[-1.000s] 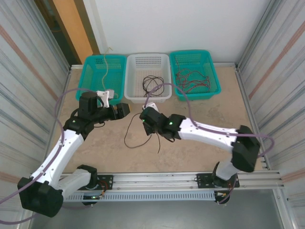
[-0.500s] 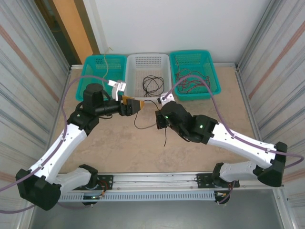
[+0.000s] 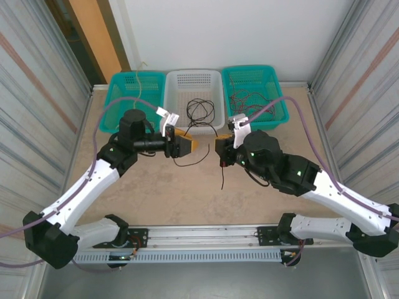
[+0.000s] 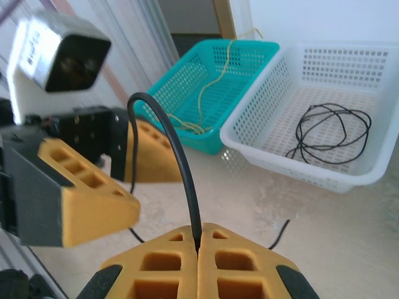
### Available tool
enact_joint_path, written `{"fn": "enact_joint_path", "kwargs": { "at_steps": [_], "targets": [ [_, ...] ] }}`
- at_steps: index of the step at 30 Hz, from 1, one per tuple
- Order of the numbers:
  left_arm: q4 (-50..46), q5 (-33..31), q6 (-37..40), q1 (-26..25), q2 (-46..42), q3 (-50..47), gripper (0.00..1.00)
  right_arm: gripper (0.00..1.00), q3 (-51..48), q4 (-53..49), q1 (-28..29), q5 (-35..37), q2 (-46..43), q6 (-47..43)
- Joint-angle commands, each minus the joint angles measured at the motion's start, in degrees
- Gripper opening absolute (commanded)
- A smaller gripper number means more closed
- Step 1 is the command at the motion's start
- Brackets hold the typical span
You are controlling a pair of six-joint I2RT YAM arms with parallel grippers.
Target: Untangle the cables
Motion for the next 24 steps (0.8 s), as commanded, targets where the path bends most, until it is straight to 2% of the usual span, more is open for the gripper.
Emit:
{"fn": "enact_joint_path", "kwargs": {
  "at_steps": [1, 4, 11, 16, 21, 24],
  "targets": [
    [1.5, 1.4, 1.2, -0.4, -0.4, 0.0, 0.61, 0.00, 1.3, 1.8, -1.4, -2.9, -2.4, 0.7],
    [1.8, 1.8, 1.3, -0.4, -0.5, 0.5, 0.51, 0.00, 0.9, 2.4, -2.4, -4.6, -3.8, 1.5],
    [0.5, 0.3, 3.4, -0.4, -1.1, 0.4, 0.58, 0.00, -1.3, 4.3, -5.8, -9.7, -7.0, 4.2],
    [1.8, 1.5, 2.8, -0.4, 0.0, 0.3, 0.39, 0.00, -2.2, 4.6, -6.6, -10.2, -8.4, 5.1],
    [2.7, 2.0, 1.8, -0.4, 0.2, 1.2, 0.12, 0.00, -3.0, 3.2, -7.2, -8.9, -8.2, 5.7],
    [2.5, 2.3, 1.2, -1.3, -0.9, 2.8, 0.00, 0.00, -4.1, 2.5, -9.1, -9.4, -8.5, 7.1]
  ]
}}
